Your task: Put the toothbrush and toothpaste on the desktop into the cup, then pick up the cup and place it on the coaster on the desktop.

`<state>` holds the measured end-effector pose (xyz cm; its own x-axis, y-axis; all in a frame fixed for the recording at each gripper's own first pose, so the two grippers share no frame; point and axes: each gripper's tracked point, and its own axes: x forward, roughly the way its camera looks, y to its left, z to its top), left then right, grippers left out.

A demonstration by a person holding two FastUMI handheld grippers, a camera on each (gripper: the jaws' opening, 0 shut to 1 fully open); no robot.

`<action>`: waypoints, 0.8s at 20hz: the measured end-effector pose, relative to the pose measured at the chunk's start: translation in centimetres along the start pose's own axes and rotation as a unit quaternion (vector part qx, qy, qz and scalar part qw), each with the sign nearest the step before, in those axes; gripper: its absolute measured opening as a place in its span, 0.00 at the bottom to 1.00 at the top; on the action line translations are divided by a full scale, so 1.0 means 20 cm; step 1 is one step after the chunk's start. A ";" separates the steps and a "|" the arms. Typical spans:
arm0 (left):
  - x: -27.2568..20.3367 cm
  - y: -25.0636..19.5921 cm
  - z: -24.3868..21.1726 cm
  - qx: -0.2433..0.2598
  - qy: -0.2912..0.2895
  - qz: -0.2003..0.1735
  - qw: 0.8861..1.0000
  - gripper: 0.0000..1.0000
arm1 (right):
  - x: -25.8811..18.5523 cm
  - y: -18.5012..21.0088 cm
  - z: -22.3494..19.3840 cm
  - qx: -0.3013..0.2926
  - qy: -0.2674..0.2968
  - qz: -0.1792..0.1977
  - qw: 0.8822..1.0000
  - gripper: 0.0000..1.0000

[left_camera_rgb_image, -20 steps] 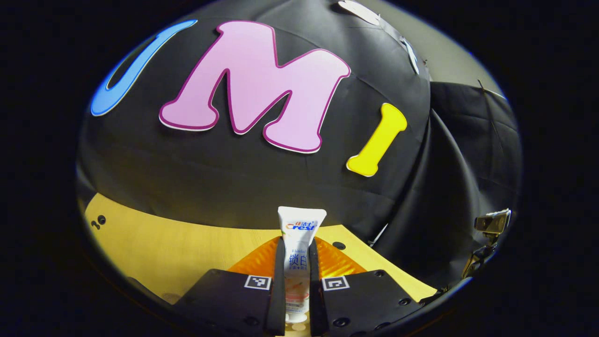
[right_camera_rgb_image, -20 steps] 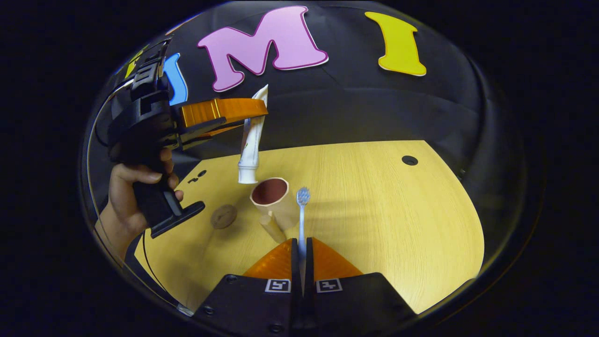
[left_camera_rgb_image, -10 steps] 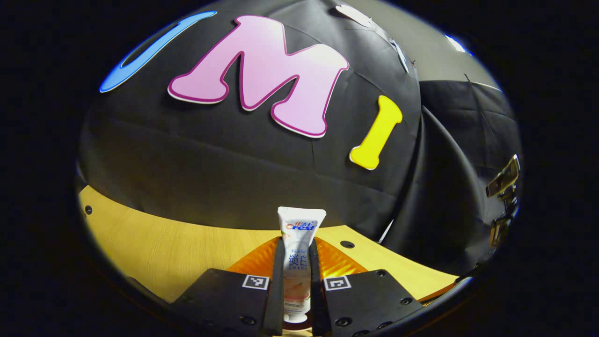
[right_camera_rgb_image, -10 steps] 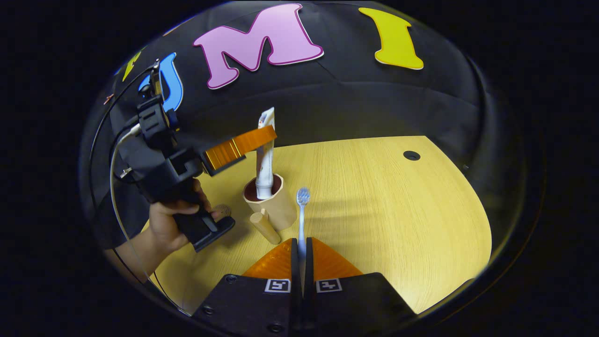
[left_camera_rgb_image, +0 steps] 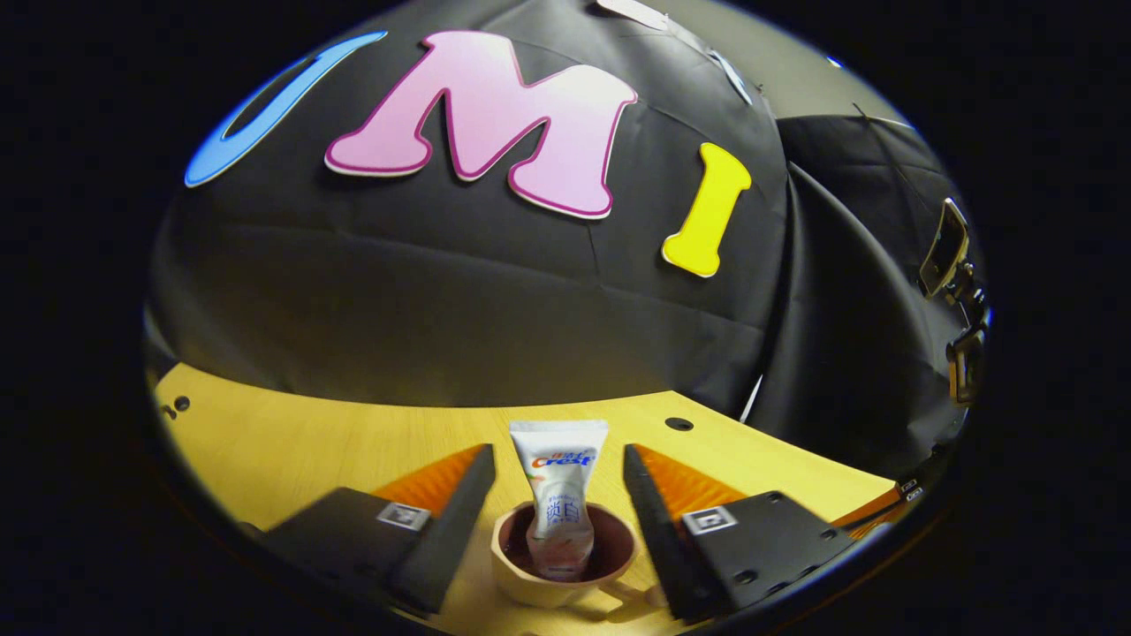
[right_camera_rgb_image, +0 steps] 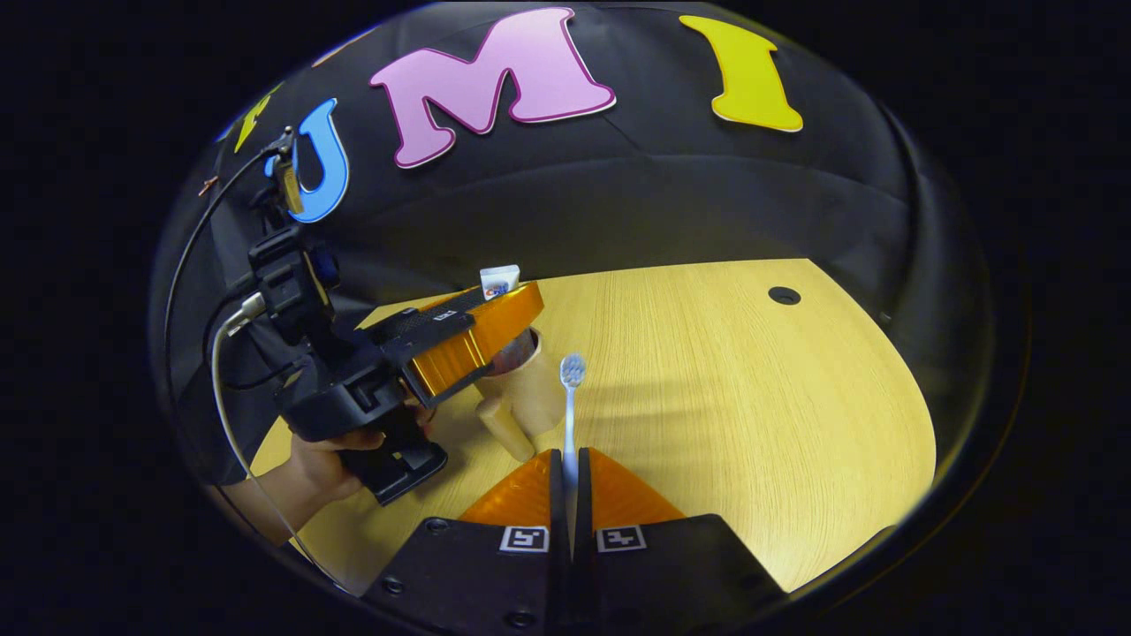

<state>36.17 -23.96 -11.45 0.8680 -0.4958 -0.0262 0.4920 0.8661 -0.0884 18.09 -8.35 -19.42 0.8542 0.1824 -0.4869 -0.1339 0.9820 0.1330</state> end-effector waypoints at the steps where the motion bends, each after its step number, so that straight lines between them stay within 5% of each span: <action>1: -0.02 -0.02 0.02 -0.001 -0.005 0.002 1.000 0.99 | 0.00 0.01 0.02 0.004 -0.004 0.001 1.000 0.05; 7: -0.34 0.07 0.21 -0.009 -0.035 0.064 0.997 0.98 | -0.02 0.05 0.26 0.002 -0.056 0.008 0.998 0.05; 12: -0.72 0.22 0.00 -0.009 0.029 0.112 0.993 0.98 | 0.03 0.20 0.51 0.001 -0.111 0.041 0.993 0.05; 16: -1.04 0.31 -0.17 -0.039 0.078 0.182 0.979 0.98 | 0.12 0.34 0.68 0.004 -0.150 0.074 0.986 0.05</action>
<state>20.88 -8.45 -14.84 0.9611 -0.1649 -0.2216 0.1407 0.9826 -0.1212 25.99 -1.93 -7.90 0.9359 0.3004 -0.1841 -0.2658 0.9449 0.1909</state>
